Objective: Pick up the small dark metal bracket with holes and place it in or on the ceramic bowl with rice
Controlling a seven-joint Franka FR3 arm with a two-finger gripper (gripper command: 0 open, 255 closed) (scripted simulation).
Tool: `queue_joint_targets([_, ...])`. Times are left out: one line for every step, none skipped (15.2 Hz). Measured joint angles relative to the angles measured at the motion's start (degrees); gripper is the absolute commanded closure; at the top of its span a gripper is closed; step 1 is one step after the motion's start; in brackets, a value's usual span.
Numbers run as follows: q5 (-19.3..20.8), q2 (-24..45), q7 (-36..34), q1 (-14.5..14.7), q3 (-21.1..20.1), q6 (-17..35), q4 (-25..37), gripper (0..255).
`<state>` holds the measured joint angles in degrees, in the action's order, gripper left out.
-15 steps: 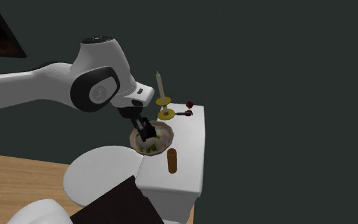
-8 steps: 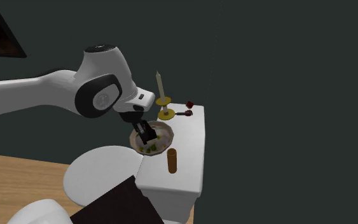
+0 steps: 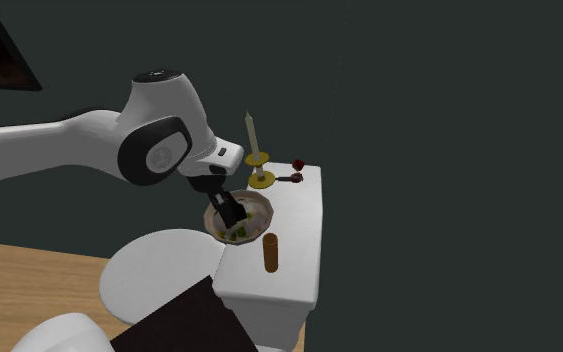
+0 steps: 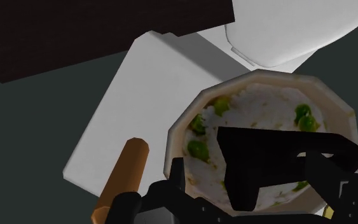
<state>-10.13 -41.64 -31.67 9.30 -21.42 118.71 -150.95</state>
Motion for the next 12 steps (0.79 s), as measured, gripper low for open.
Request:
queue_joint_targets([0.0, 0.0, 0.0, 0.0, 0.0, 0.0, 0.0, 0])
queue_joint_targets([0.1, -0.28, 0.05, -0.02, 0.19, -0.85, 0.6, 0])
queue_joint_targets([0.18, -0.78, -0.06, 0.05, 0.36, -2.37, 1.67, 0])
queue_joint_targets([0.35, -1.26, -0.08, 0.05, 0.67, -4.27, 3.11, 0])
queue_joint_targets([0.5, -2.02, 0.08, 0.1, 1.12, -6.0, 4.07, 0])
queue_joint_targets([0.63, -2.3, 0.14, 0.08, 1.35, -7.07, 4.84, 0])
queue_joint_targets([0.66, -2.26, 0.05, 0.07, 1.33, -7.46, 5.27, 0])
queue_joint_targets([0.67, -2.3, -0.01, 0.08, 1.33, -7.78, 5.53, 0])
queue_joint_targets([0.7, -2.35, 0.02, 0.07, 1.37, -7.95, 5.64, 0])
queue_joint_targets([0.71, -2.37, 0.01, 0.07, 1.38, -8.03, 5.7, 0])
queue_joint_targets([0.7, -2.38, 0.0, 0.08, 1.38, -8.08, 5.73, 0])
queue_joint_targets([0.7, -2.39, -0.01, 0.08, 1.38, -8.1, 5.74, 0])
